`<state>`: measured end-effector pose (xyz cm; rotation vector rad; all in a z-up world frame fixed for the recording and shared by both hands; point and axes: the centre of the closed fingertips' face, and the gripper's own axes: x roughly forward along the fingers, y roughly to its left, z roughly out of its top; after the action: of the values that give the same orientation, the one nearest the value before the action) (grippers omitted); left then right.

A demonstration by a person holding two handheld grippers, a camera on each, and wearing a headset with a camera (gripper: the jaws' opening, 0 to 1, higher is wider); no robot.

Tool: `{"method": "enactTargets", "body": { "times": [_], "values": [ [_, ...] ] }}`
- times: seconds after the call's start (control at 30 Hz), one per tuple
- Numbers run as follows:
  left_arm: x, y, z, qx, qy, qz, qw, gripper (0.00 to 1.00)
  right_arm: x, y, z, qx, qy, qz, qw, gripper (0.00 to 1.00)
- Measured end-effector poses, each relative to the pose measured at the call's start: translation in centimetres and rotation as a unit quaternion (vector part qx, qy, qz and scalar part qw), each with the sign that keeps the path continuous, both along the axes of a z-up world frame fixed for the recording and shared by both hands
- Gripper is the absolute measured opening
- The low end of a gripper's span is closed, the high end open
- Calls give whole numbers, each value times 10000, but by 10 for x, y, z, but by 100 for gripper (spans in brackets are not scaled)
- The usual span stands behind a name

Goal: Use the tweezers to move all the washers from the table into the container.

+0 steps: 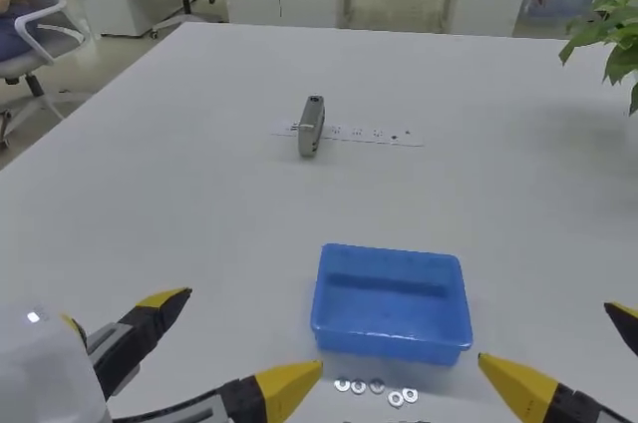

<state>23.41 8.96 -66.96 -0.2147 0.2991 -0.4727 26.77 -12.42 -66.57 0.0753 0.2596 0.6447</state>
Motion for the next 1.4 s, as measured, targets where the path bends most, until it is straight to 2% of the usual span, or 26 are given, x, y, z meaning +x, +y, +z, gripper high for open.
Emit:
{"method": "enactTargets", "body": {
  "times": [0.23,0.43,0.53,0.67,1.03,1.23,1.33,1.4],
  "values": [
    [4,-10,-1,50,17,-262,9996,96,-3,-6,0,0,7,-157,9999,86],
    [6,-12,-4,24,59,-339,9994,96,-3,-8,1,-25,18,-222,9997,86],
    [7,-14,-6,111,81,-415,9990,95,-3,-9,0,-67,9,-241,9997,86],
    [9,-13,-3,58,41,-403,9992,95,-1,-9,-2,-122,32,-245,9996,87],
    [10,-5,-10,17,122,-256,9996,94,4,1,-10,-213,166,-63,9996,85],
    [10,-5,-14,36,187,-260,9995,93,8,6,-16,-374,282,64,9989,84],
    [7,-8,-20,143,277,-396,9987,89,8,8,-24,-567,372,166,9976,82],
    [4,-12,-27,303,383,-574,9972,84,7,11,-31,-734,446,287,9959,80]
  ]
}}
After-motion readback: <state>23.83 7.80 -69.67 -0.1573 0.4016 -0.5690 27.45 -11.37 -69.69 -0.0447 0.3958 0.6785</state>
